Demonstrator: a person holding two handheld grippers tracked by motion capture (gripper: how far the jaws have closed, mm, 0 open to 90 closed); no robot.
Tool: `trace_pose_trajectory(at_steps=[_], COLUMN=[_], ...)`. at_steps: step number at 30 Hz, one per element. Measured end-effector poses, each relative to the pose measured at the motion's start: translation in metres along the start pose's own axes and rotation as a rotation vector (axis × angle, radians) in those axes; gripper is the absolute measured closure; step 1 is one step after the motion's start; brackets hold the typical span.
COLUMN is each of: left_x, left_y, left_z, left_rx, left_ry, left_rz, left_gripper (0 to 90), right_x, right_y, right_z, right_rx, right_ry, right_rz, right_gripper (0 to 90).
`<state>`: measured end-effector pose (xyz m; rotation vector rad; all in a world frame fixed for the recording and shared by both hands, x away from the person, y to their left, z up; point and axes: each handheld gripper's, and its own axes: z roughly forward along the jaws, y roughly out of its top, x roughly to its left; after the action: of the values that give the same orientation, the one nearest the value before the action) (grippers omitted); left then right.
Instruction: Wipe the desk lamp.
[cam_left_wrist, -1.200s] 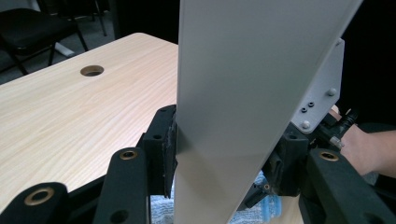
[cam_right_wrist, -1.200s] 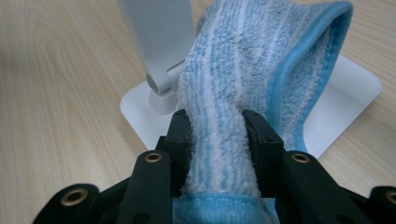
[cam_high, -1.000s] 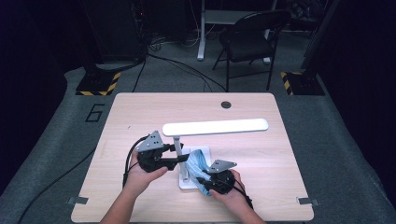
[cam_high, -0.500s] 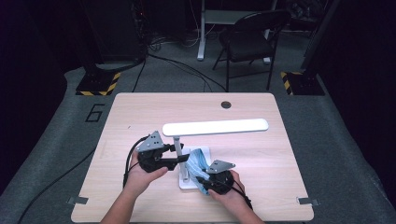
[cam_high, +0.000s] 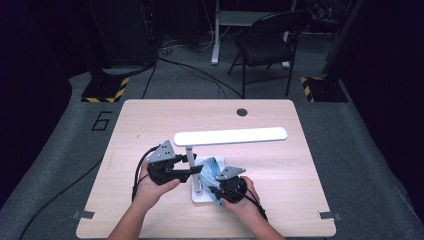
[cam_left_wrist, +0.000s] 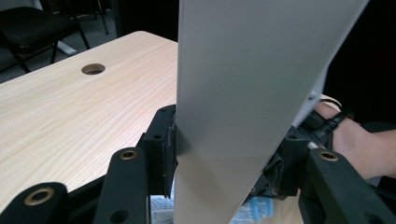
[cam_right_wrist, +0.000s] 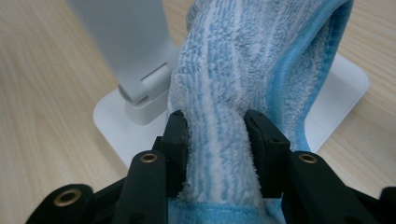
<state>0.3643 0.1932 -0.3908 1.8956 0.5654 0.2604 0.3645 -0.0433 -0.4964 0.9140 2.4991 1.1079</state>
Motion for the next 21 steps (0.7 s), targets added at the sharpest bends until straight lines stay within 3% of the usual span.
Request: trace_pose_trajectory(at_steps=[7,15,18,21], left_x=[0.001,0.001,0.001,0.001], left_y=[0.0,0.0,0.0,0.0], left_z=[0.0,0.001,0.001,0.001], left_rx=[0.001,-0.001,-0.002,0.0], left_ry=[-0.007,-0.01,-0.01,-0.009], left_rz=[-0.003,-0.003,-0.006,-0.005], left_gripper=[52.1,52.0,52.0,52.0], right_x=[-0.012,-0.028,-0.034,-0.039], right_y=[0.007,0.021,0.026,0.032], right_z=[0.011,0.021,0.028,0.034], right_rx=[-0.008,0.036,0.037,0.028], right_ry=[-0.025,-0.006,-0.024,-0.043], right_rz=[0.006,0.026,0.009,0.026], right_gripper=[61.7,61.1,60.7,60.6])
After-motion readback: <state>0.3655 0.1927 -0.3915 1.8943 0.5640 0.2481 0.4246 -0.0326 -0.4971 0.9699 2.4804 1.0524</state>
